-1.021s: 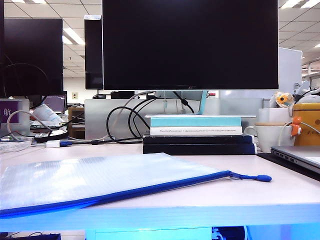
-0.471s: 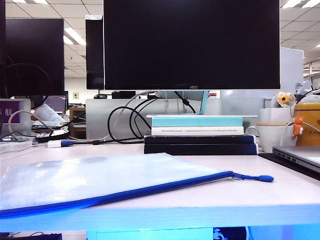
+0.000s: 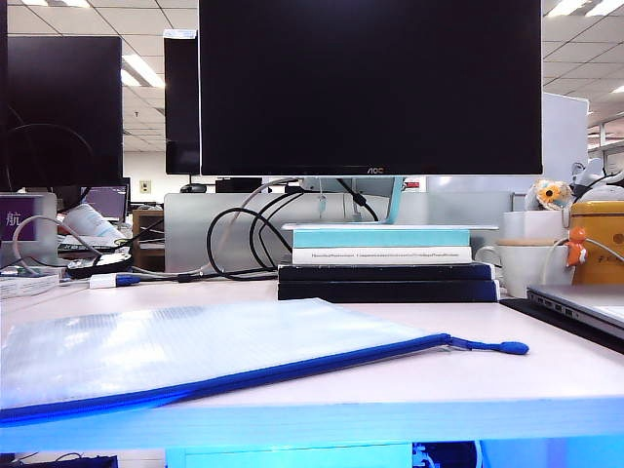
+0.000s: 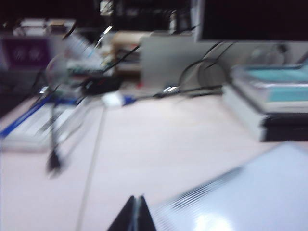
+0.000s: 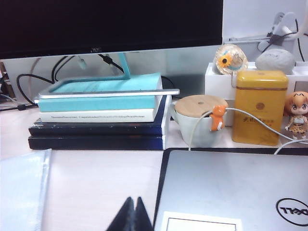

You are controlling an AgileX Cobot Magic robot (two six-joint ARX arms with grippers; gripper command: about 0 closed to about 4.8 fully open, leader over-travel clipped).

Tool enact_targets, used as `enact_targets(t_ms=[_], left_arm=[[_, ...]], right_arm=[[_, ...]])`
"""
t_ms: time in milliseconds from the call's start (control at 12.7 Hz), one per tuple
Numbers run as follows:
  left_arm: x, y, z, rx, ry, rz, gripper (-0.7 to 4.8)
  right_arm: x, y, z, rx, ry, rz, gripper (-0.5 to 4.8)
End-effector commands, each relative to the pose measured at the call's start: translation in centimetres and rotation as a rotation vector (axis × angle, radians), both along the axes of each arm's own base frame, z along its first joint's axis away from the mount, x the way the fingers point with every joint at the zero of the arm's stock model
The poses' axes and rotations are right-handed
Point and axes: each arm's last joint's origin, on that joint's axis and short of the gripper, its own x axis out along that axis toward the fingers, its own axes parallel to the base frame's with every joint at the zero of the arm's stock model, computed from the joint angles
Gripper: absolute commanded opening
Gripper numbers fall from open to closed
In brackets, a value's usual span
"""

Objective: Pick up the transparent plastic file bag with a blue zipper and close its zipper.

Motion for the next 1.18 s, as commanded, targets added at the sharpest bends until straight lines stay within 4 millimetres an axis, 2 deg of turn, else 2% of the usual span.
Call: enact_targets(t_ms=[79,314,628,864,1178], left_arm=[[0.2,1.4,-0.6,-0.041,0.002,0.045,-0.05],[0.2,1.7,-0.9,-0.031,0.032,0.074,-0.04],[0.2,1.7,-1.0,-0.033,0.036,0.083,-0.03],[0.2,1.7,-1.1,-0.031,0.056,0.079,-0.03],[0.2,1.7,-1.1,-0.031,0.056,0.079,-0.03]], right_arm=[[0.1,0.0,-0.8,0.017,0.072,-0.109,-0.01],[0.0,-0.1,-1.7,0.095,0.158,-0.257,-0.01],[0.0,0.0,-1.2,0.204,0.114,-0.244,0.04],[0.0,0.0,-2.0,0.189,0.198,-0.249,0.04],[0.0,0.0,-2.0,0.190,0.194,-0.249,0.04]])
